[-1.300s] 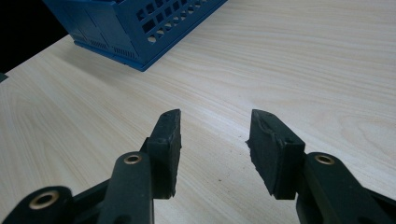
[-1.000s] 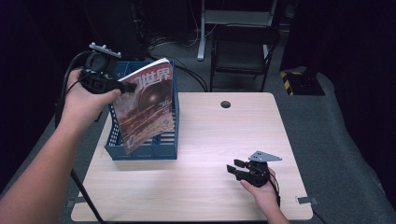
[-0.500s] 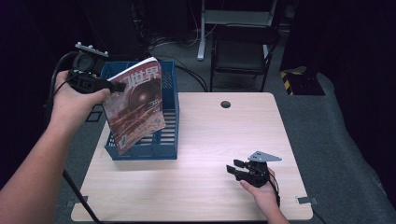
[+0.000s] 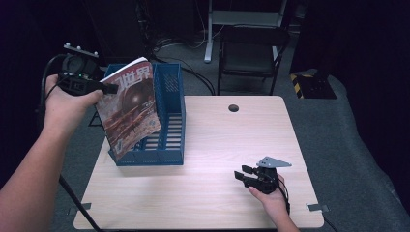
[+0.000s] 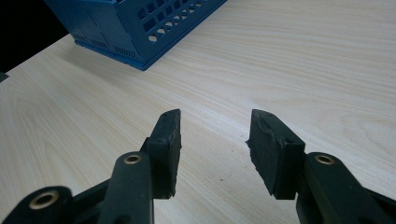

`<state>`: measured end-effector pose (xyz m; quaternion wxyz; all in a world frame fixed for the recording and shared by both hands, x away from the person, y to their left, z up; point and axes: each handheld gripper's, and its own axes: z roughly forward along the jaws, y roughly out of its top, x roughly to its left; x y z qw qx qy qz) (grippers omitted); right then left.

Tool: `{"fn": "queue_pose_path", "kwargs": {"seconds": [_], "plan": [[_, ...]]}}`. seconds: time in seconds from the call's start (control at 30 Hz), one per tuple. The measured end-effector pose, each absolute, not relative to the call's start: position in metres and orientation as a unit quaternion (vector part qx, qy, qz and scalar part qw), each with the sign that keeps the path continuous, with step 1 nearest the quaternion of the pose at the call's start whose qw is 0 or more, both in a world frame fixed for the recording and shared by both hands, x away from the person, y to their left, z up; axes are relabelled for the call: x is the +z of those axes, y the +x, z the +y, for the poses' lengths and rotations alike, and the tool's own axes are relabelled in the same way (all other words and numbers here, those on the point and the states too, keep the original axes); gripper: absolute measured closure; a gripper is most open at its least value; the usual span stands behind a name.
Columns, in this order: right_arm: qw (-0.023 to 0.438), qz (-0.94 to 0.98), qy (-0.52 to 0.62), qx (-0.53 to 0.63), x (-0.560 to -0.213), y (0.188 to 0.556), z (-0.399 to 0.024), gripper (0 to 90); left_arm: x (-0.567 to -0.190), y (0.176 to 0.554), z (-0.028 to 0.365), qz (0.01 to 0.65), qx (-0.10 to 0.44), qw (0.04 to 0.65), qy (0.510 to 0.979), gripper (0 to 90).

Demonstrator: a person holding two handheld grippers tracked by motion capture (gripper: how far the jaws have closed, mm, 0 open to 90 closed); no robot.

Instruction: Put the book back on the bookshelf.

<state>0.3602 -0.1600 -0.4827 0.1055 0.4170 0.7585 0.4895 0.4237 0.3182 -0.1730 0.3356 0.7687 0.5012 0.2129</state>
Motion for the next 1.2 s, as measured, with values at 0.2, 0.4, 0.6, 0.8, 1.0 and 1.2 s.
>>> {"fn": "queue_pose_path", "kwargs": {"seconds": [0.2,0.4,0.6,0.8,1.0,1.2], "plan": [[0.102,0.758,0.419,0.489,-0.483,0.360,-0.160,53.6,-0.175,0.427,0.326,0.514,0.214,0.333,0.761,84.1],[0.104,0.759,0.418,0.489,-0.483,0.360,-0.160,53.6,-0.177,0.433,0.332,0.528,0.217,0.338,0.748,84.1],[0.101,0.758,0.420,0.489,-0.483,0.360,-0.159,53.6,-0.180,0.440,0.335,0.542,0.222,0.348,0.732,84.1],[0.100,0.758,0.420,0.489,-0.483,0.360,-0.160,53.6,-0.185,0.447,0.336,0.556,0.225,0.351,0.719,84.1],[0.100,0.758,0.420,0.489,-0.483,0.360,-0.160,53.7,-0.188,0.453,0.337,0.568,0.230,0.355,0.706,84.1],[0.103,0.757,0.418,0.491,-0.483,0.360,-0.160,53.7,-0.191,0.459,0.335,0.579,0.231,0.350,0.699,84.1]]}}
